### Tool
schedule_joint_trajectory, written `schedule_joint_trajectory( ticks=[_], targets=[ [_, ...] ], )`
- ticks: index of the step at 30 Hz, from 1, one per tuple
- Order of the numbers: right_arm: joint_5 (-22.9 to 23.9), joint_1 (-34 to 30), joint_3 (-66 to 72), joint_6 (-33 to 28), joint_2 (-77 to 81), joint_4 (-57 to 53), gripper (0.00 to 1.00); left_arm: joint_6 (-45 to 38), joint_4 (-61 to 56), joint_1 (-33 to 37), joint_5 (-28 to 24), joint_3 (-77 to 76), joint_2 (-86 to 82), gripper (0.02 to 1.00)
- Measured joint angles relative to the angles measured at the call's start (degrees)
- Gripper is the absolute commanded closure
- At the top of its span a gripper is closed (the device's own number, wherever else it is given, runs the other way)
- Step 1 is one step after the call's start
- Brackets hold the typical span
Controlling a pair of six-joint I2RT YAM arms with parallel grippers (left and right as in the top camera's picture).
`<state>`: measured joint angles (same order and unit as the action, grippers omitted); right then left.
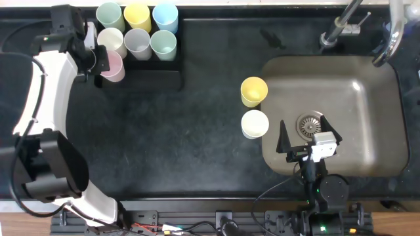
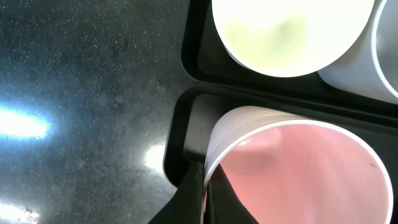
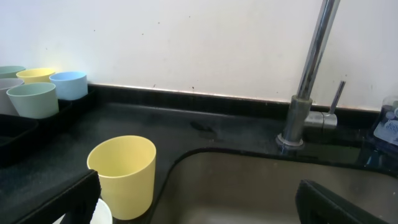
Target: Store Cups
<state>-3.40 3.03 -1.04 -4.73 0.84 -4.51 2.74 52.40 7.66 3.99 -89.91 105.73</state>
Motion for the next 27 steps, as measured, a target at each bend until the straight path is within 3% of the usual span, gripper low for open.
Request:
schedule_joint_trajectory(
  ticks=[27],
  targets=[
    [0.0,0.0,0.0,0.0,0.0,0.02,0.007,0.07,-1.84,2.36,-0.63,0.2,4.24,0.978]
  ],
)
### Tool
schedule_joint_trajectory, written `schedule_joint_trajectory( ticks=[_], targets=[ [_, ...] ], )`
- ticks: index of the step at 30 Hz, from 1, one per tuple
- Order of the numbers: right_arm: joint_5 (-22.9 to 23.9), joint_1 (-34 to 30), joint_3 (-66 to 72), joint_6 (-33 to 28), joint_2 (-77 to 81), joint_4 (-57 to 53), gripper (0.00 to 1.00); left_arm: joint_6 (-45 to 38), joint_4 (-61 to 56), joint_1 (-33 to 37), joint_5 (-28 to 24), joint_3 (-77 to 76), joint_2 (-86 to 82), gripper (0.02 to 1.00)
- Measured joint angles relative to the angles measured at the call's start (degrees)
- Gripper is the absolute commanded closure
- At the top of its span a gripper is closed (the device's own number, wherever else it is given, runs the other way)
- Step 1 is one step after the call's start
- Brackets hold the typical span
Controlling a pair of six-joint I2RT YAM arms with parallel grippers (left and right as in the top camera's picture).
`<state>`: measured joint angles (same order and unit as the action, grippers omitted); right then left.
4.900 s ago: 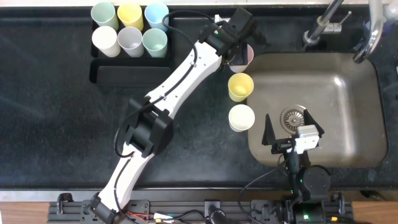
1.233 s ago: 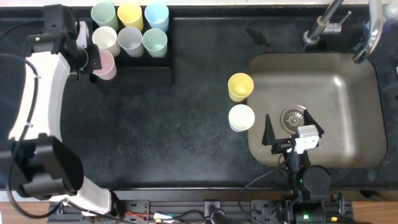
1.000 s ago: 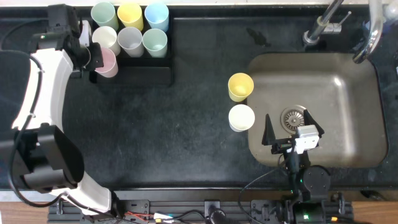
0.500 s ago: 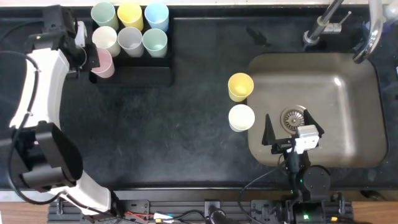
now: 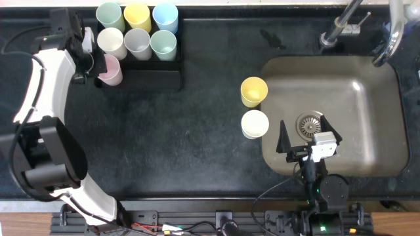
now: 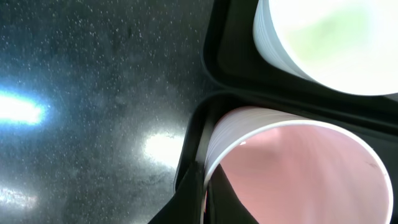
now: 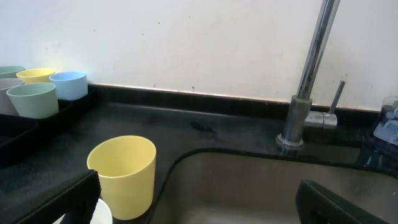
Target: Store Cups
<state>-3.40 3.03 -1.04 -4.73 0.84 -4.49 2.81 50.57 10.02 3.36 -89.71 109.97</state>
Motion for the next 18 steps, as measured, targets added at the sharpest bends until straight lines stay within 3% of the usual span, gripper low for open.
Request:
schedule_joint_trajectory(
  ticks=[11,18],
  targets=[
    [-0.02,0.0,0.0,0.02,0.0,-0.02,0.005,0.09,-0.46,0.0,-0.37,0.02,0.17,0.928],
    [0.0,0.0,0.0,0.0,0.0,-0.02,0.005,0.44,-1.33,0.0,-1.07,0.04,0.57,0.772]
  ],
)
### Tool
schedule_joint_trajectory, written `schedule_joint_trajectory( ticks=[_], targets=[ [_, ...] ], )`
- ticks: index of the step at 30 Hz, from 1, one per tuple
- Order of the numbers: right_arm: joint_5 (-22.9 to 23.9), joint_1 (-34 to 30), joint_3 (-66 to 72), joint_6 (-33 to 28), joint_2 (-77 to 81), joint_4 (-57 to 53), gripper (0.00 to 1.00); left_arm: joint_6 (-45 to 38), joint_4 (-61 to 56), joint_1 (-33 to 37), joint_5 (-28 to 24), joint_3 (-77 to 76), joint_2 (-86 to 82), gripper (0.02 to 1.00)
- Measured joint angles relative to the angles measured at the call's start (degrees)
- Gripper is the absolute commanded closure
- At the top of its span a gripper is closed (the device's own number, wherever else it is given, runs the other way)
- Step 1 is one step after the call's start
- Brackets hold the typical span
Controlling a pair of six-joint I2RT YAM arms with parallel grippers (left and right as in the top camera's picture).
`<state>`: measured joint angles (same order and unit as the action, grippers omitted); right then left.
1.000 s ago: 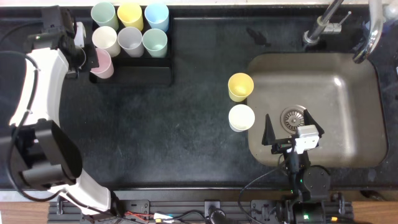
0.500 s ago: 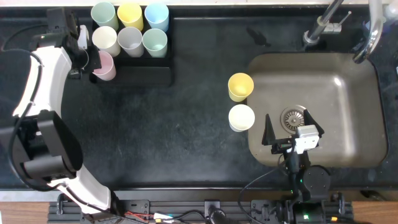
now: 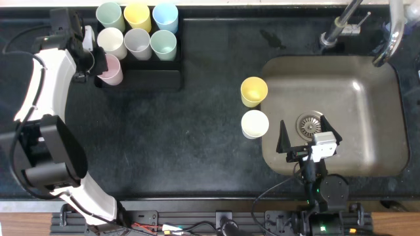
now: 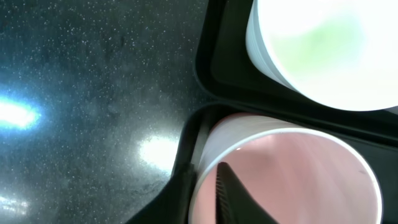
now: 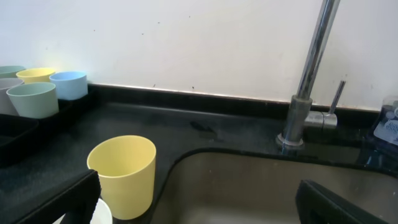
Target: Store Cups
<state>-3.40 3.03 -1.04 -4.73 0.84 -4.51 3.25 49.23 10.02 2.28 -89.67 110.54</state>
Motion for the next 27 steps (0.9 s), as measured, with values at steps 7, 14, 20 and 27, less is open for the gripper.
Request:
schedule_joint_trajectory(
  ticks=[7,14,20,27],
  targets=[
    [0.0,0.0,0.0,0.0,0.0,0.0,0.009,1.68,-0.22,0.0,-0.2,0.0,0.0,0.68],
    [0.0,0.0,0.0,0.02,0.0,-0.02,0.005,3.48,0.7,0.0,-0.22,0.09,-0.96,0.619],
    [0.02,0.0,0.0,0.02,0.0,-0.07,0.005,5.57,2.32,-0.02,-0.42,0.2,-8.74,0.52],
    [0.0,0.0,0.0,0.0,0.0,0.0,0.007,12.31,2.99,-4.22,-0.59,0.17,-22.38,0.354]
  ],
)
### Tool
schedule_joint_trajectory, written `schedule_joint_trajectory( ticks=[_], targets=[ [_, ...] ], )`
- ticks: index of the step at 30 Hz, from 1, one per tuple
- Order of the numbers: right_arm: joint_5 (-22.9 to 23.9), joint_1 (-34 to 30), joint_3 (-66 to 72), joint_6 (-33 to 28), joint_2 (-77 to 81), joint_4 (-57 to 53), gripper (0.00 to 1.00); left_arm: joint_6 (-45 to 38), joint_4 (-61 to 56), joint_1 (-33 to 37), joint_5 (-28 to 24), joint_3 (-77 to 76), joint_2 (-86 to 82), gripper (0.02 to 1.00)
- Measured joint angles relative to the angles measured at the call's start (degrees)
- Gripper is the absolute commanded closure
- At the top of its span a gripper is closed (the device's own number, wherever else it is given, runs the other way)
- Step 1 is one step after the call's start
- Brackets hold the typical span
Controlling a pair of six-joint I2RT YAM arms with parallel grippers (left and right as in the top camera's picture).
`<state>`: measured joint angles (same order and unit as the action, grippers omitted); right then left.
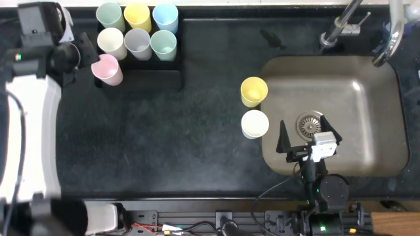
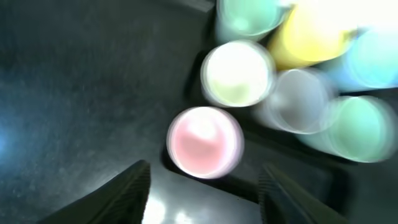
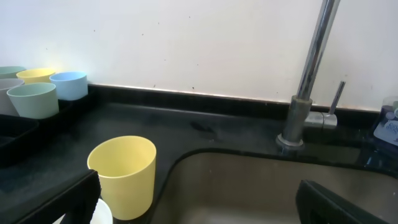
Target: Store Cups
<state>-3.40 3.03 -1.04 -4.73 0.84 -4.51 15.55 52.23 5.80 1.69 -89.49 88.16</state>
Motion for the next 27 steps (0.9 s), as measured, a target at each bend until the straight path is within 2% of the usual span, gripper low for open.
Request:
schedule_joint_trajectory(
  ticks=[6,16,21,27],
  targets=[
    [0.0,0.0,0.0,0.02,0.0,0.02,0.005,8.7,-0.39,-14.21,-0.52,-0.11,-3.61,0.301],
    [0.0,0.0,0.0,0.02,0.0,0.0,0.005,17.84,-3.87,-33.73,-0.68,-0.13,4.13,0.257],
    [0.0,0.0,0.0,0.02,0.0,0.02,0.005,21.55,-1.57,-41.27,-0.96,-1.79,9.9,0.257],
    [-0.02,0.0,0.0,0.02,0.0,-0.02,0.005,24.85,1.11,-46.69,-1.33,-5.7,15.58,0.257]
  ],
)
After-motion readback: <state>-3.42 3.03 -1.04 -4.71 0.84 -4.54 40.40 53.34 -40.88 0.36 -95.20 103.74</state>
